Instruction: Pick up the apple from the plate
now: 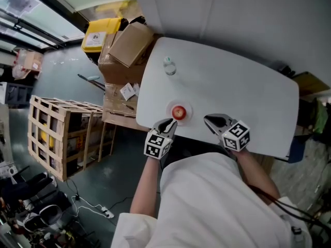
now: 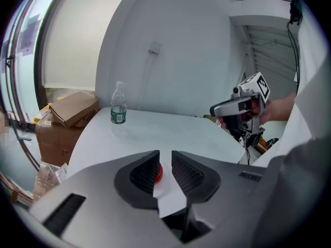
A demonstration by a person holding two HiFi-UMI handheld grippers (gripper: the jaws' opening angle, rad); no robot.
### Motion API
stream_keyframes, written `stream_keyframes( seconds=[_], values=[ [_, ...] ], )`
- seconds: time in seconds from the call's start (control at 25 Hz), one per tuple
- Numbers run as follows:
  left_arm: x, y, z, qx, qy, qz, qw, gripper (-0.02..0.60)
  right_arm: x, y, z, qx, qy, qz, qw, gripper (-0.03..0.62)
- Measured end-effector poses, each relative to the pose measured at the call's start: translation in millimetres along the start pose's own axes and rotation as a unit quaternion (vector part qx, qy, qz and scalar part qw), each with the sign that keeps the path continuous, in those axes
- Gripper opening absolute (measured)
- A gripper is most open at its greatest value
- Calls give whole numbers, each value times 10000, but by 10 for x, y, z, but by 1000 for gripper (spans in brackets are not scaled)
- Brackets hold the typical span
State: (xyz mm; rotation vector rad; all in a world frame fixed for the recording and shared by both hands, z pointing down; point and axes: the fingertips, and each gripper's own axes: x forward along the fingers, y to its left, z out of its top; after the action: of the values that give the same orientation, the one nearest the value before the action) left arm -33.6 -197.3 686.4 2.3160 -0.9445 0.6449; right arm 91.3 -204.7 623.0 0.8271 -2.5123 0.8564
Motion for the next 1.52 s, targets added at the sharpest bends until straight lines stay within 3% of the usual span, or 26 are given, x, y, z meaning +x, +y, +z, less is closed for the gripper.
stream_keyframes(
  seconds=[0.48, 0.8, 1.16, 1.28, 1.52],
  values=[
    [653, 251, -389, 1, 834, 422, 9956, 250, 36, -300, -70, 181, 231, 291, 9991, 38],
    [983, 404, -647, 112, 1258, 807, 9887, 424, 44, -457, -148, 412, 266, 357, 9982, 38],
    [1179, 497, -841, -181, 1377, 1088, 9843, 425, -19, -569, -278, 562, 328, 329, 9973, 38],
    [1187, 533, -867, -266, 1383, 1160, 9832, 377, -24, -563, -287, 590, 325, 326, 9972, 38],
    [1149, 485, -752, -588, 1139, 915, 9875, 373, -33, -578, -279, 598, 271, 311, 9974, 38]
  ],
)
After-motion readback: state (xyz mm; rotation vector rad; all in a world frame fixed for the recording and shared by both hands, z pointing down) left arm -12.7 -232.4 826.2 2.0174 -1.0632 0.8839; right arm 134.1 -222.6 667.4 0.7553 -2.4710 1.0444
